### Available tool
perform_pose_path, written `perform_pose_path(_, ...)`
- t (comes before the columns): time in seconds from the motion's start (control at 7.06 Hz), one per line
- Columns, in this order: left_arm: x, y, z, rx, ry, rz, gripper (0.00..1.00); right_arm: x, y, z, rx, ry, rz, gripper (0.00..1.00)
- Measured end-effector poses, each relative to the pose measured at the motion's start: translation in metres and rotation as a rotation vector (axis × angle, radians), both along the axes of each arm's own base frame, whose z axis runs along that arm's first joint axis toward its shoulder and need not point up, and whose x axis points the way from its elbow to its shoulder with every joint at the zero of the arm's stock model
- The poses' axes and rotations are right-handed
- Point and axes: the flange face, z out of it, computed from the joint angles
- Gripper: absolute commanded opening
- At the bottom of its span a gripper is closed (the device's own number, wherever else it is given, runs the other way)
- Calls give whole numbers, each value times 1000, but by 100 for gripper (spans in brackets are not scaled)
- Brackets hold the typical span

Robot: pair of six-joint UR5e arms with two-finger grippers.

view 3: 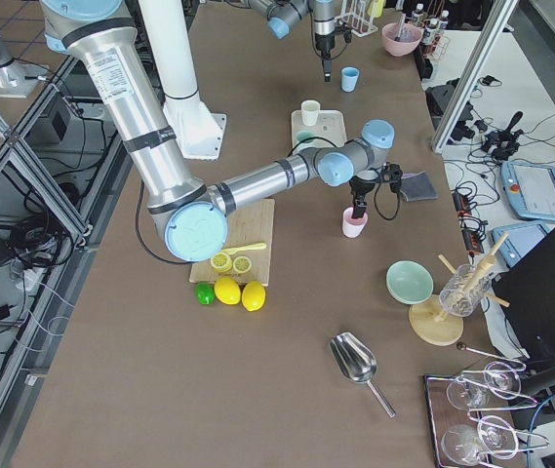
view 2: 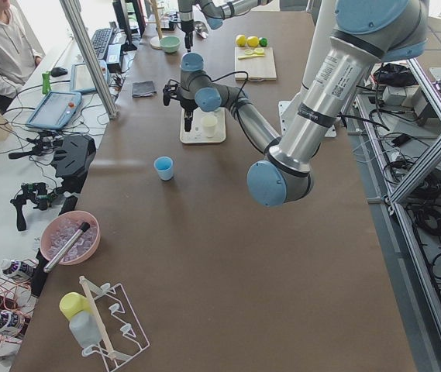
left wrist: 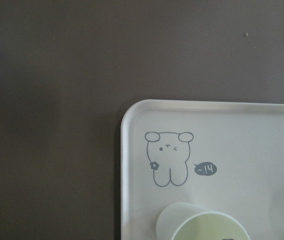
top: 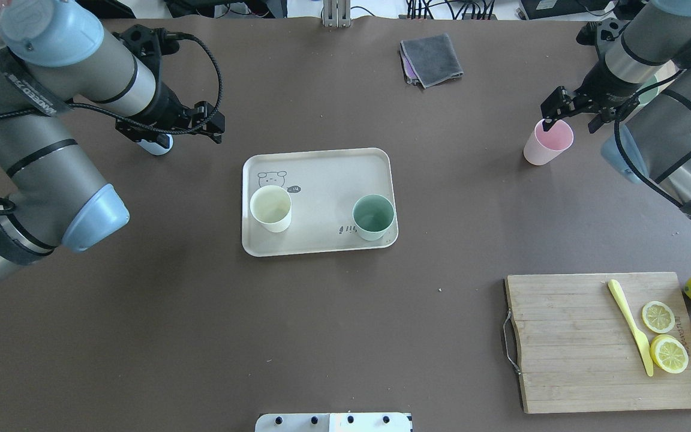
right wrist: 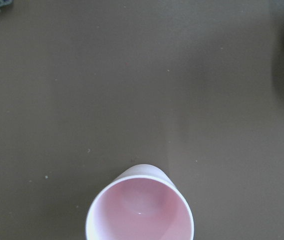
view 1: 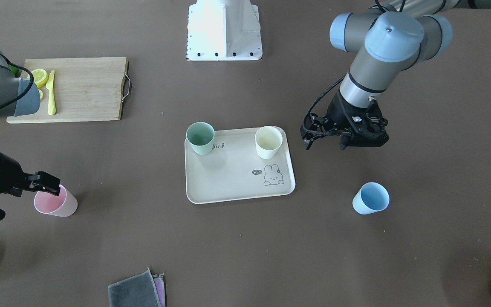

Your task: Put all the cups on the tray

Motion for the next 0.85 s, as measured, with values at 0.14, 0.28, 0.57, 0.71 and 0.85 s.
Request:
perform_pose_path(0.14, -15, -8, 7, 7, -10, -2, 97, -2, 0, 18, -4, 5, -2, 81)
perform_pose_path(0.28, -25, -14, 14, 16, -21, -4, 97, -6, -1, 31, -9, 8, -5, 68)
perform_pose_path(0.57, -49, -30, 49, 52, -79, 20, 95, -9, -3, 45, -15, 10, -6, 0)
perform_pose_path(0.71, -64, -41, 80, 71, -126, 46, 93, -9, -3, 47, -15, 5, -8, 0)
perform_pose_path(0.85, -76, -54, 113, 67, -170, 68, 92, -9, -1, 41, -11, -12, -12, 0)
